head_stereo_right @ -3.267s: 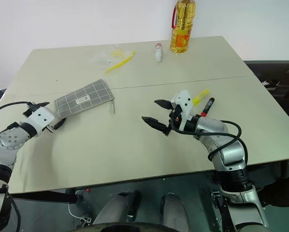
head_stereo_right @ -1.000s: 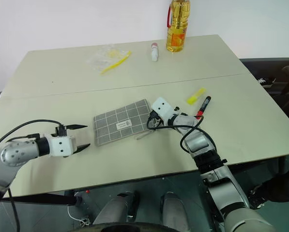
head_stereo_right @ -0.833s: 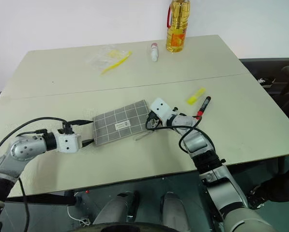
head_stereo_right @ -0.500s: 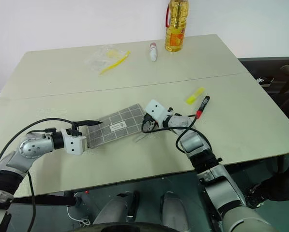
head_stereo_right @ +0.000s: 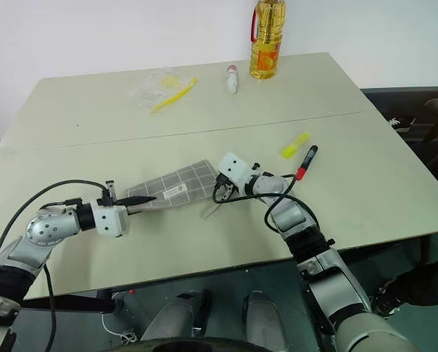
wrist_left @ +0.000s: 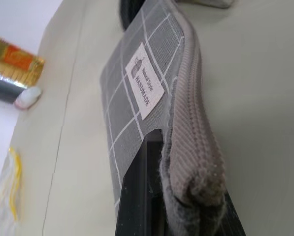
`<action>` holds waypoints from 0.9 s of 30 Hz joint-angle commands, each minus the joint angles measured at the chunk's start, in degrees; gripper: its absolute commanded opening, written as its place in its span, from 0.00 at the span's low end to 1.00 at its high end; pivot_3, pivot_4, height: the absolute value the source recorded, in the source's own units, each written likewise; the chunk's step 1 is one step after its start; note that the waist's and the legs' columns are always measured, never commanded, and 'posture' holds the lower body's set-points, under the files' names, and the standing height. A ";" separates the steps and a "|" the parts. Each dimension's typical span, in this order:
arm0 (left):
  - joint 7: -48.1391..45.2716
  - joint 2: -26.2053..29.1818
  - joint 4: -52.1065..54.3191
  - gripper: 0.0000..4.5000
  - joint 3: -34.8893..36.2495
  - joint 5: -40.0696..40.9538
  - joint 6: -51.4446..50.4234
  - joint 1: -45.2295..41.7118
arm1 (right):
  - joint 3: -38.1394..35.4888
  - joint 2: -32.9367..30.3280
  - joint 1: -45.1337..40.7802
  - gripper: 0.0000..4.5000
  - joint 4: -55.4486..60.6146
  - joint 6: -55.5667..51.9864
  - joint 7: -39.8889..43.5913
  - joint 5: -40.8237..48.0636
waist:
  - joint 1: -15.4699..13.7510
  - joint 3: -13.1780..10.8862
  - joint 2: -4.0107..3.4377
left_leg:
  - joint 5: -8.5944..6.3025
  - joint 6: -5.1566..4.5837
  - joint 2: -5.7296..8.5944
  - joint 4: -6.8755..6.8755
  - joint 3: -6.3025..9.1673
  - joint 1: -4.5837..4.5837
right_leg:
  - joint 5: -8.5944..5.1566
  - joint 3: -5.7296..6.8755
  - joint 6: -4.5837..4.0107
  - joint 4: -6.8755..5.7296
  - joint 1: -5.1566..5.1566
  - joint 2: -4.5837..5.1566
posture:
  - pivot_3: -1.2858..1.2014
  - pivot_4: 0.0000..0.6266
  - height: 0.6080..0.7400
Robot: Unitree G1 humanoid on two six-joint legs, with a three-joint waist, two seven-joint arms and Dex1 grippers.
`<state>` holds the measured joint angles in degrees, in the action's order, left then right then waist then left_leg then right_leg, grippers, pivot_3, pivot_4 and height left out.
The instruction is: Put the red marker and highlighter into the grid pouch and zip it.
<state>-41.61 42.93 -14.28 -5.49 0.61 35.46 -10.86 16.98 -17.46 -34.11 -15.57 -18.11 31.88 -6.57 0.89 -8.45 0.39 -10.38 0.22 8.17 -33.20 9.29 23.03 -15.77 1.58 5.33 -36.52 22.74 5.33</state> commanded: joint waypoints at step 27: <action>6.55 -14.09 35.08 0.00 4.33 17.08 -44.31 8.27 | -16.27 -3.44 -2.72 0.56 16.79 -14.82 4.18 19.40 | -0.27 0.02 0.03 | 0.00 0.00 -0.02 -0.04 0.01 0.02 | -0.07 -0.04 -0.12 -0.08 -0.19 0.01 | 0.52 0.24 1.00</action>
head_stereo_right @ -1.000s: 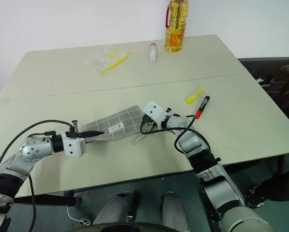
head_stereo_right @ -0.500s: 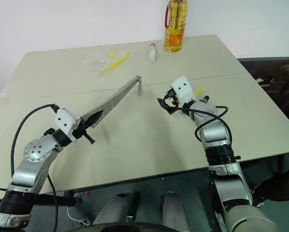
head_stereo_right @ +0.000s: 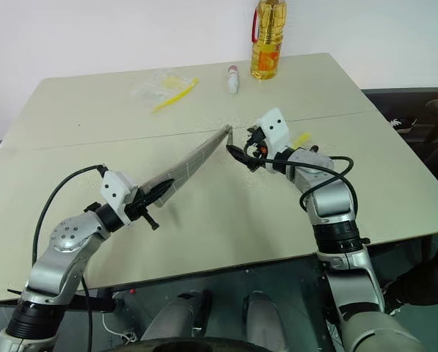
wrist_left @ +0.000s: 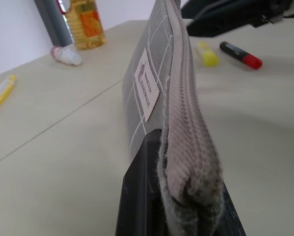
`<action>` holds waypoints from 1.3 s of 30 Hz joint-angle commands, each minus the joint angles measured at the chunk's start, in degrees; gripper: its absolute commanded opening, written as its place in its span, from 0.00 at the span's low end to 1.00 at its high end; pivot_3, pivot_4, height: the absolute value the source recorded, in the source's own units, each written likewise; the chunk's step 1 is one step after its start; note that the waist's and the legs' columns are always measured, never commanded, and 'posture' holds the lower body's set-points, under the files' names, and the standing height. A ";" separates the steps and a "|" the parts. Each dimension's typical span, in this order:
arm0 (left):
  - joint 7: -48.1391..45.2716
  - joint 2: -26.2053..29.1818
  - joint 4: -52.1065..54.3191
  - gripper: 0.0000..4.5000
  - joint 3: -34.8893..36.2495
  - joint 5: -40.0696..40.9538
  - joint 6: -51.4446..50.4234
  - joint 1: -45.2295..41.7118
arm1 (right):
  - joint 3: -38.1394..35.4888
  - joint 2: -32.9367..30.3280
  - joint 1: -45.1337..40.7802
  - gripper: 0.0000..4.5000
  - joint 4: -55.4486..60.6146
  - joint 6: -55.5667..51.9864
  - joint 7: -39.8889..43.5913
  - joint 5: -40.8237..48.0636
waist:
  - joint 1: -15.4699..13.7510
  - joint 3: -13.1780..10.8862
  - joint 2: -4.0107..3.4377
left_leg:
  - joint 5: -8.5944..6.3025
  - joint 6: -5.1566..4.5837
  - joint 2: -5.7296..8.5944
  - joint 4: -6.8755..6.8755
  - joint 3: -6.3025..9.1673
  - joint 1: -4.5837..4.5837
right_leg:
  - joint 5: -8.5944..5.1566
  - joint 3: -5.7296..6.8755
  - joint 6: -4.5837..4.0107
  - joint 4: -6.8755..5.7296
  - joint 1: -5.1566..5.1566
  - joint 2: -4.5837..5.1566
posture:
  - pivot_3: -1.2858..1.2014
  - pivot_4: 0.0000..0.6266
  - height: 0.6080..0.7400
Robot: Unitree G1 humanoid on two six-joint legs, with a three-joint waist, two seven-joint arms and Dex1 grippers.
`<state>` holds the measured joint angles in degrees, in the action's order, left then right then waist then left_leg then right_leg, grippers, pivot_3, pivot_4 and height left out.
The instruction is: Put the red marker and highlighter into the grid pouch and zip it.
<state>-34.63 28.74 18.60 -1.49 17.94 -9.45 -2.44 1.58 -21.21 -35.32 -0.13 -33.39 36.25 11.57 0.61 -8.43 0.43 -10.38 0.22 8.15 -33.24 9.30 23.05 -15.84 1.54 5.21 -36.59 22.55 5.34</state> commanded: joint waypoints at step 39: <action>12.16 -18.67 -11.48 0.00 -11.30 -15.62 -5.44 -16.50 | 20.50 -12.53 -0.57 0.01 27.67 -3.33 15.53 -4.88 | -1.41 0.02 0.06 | -0.01 -0.01 0.00 -0.15 0.02 0.23 | 0.06 0.12 0.13 0.29 -0.01 0.00 | 0.52 0.24 1.00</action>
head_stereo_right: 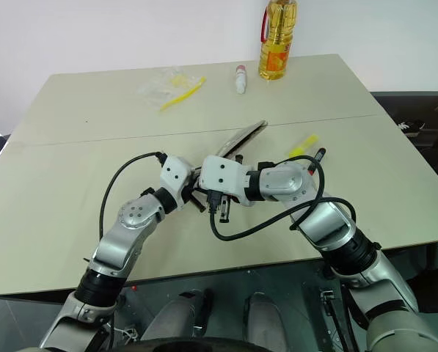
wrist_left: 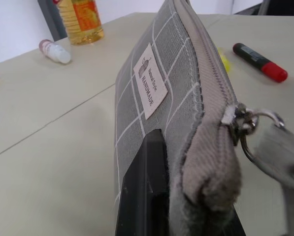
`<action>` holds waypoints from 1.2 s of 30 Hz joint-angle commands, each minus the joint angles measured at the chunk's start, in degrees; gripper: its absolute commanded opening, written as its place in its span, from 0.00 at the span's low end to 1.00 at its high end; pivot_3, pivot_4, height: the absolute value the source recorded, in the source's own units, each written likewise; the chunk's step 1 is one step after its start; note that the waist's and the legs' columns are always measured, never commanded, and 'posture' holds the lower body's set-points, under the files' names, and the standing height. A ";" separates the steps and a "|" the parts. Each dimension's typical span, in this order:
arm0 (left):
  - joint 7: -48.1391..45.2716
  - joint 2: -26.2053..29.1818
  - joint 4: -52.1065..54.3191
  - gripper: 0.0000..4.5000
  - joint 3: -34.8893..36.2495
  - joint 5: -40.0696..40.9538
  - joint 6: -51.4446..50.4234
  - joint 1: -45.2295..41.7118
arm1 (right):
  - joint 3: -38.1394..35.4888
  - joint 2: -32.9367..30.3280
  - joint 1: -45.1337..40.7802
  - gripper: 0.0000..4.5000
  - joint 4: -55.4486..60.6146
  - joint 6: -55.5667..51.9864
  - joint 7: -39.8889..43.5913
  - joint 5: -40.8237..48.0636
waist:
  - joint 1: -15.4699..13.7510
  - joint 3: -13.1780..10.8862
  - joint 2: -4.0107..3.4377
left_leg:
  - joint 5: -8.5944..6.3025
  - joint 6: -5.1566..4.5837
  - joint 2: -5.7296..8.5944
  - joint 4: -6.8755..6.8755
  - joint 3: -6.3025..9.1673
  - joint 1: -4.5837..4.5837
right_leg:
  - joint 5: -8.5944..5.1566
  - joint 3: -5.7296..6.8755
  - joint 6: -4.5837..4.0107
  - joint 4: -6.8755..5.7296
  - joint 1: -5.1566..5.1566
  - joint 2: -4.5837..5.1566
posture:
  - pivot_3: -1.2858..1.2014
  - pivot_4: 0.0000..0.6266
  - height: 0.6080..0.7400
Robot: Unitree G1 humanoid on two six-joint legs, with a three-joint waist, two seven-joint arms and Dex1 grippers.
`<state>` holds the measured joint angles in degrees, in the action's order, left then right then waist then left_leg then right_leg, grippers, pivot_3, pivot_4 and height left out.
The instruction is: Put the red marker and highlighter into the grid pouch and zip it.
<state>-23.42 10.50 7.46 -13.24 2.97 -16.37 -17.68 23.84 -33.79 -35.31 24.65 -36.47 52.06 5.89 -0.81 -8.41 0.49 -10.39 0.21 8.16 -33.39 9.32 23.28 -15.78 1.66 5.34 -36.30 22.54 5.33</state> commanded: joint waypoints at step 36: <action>0.02 6.95 -0.59 0.00 3.59 -5.07 11.26 2.92 | -33.37 3.26 2.10 0.99 -26.89 -17.95 -32.37 1.87 | 0.09 0.01 -0.04 | 0.00 -0.02 0.00 -0.12 -0.02 0.01 | 0.03 0.00 -0.04 -0.02 -0.06 -0.01 | 0.52 0.24 1.00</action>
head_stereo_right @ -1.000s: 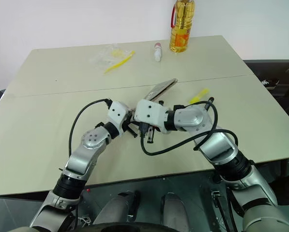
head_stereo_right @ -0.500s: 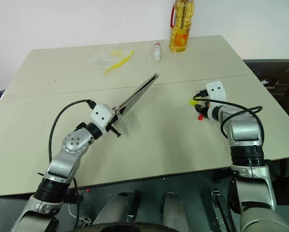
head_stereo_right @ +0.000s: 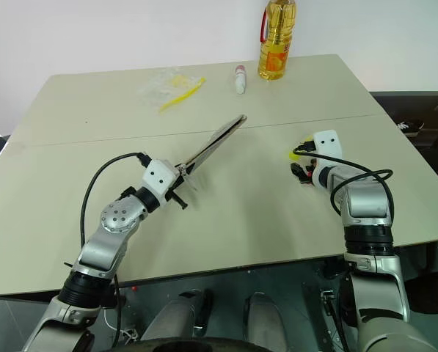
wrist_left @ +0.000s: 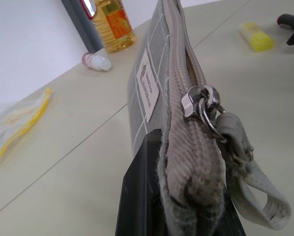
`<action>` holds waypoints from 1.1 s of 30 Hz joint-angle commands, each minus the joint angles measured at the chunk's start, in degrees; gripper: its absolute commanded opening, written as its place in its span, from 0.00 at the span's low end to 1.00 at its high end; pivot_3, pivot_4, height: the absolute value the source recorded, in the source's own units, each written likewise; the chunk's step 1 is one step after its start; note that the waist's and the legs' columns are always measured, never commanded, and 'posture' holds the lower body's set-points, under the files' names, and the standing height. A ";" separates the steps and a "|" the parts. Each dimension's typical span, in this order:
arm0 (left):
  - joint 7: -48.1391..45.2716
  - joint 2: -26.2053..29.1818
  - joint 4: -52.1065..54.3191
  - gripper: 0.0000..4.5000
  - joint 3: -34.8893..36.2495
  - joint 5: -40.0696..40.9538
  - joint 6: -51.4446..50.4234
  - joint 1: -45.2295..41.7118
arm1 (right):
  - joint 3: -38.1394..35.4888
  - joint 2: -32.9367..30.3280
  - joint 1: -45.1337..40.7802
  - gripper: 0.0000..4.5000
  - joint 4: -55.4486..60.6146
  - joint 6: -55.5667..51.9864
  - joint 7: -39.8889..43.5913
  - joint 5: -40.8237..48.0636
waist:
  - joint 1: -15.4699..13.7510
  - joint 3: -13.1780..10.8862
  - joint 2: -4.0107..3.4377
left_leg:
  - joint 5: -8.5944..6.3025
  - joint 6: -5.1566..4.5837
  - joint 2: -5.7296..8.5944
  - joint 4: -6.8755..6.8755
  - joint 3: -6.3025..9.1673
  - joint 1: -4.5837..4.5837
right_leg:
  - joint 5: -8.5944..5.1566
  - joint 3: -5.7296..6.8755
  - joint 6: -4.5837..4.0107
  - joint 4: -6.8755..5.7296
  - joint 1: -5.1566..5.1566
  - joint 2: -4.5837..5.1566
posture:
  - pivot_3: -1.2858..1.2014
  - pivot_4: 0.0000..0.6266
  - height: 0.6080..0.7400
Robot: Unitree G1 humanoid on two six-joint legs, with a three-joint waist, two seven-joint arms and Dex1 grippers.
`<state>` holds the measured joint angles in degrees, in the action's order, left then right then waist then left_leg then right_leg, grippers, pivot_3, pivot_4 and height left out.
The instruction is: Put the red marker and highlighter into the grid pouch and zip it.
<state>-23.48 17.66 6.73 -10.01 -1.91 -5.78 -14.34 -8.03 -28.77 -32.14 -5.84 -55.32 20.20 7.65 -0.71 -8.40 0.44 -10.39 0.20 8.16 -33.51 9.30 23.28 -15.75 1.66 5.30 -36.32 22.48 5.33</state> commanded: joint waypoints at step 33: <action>-5.45 1.37 0.04 0.00 2.15 3.48 4.19 -0.55 | 9.59 -17.38 3.78 0.07 14.94 28.01 17.01 -2.39 | 0.35 -0.07 -0.13 | -0.03 -0.04 -0.02 0.00 -0.04 0.03 | -0.02 0.05 0.07 0.03 0.00 0.00 | 0.52 0.24 1.00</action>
<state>-27.96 18.62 4.77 -8.78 0.22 -2.95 -14.64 0.88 -45.17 -28.45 5.49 -32.43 33.77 4.83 -0.36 -8.47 0.32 -10.42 0.15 8.13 -33.51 9.26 23.31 -15.77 1.71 5.37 -36.29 22.47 5.32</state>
